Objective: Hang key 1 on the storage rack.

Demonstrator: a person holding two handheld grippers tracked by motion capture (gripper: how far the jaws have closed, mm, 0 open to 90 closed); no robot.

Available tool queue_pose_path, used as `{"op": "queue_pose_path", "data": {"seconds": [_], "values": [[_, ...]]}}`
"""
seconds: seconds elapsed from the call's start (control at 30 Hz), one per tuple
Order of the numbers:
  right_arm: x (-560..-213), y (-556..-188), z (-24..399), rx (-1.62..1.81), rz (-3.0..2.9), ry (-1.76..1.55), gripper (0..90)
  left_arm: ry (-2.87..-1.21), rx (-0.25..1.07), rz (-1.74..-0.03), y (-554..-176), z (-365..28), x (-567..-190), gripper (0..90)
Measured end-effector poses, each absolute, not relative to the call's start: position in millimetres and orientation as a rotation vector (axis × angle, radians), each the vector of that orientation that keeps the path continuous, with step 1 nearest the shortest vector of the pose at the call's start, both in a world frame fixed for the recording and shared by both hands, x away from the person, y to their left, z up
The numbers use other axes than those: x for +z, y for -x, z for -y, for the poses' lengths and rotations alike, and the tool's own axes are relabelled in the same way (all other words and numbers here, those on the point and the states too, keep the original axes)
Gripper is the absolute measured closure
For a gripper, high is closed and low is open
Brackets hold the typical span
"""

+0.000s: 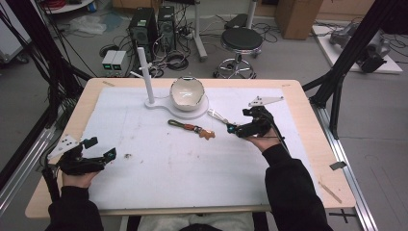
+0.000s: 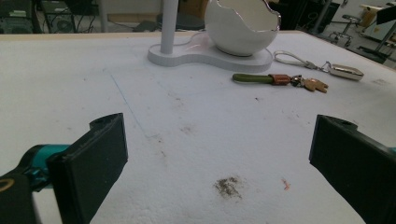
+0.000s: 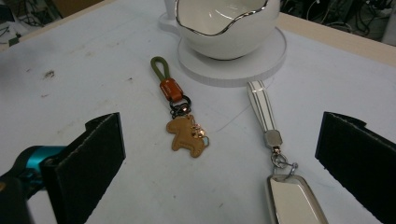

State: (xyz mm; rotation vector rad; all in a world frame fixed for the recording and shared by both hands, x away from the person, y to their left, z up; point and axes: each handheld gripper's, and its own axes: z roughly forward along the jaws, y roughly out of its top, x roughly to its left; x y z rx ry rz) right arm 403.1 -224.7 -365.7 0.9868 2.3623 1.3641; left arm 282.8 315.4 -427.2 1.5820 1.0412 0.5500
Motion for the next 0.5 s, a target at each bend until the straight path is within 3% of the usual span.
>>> {"op": "queue_pose_path", "data": {"seconds": [0.5], "values": [[-369,-417,195,1.312,-2.452,-0.945,0.6,-1.582,0.547,-1.041,-284,-316,-428,4.8]]}}
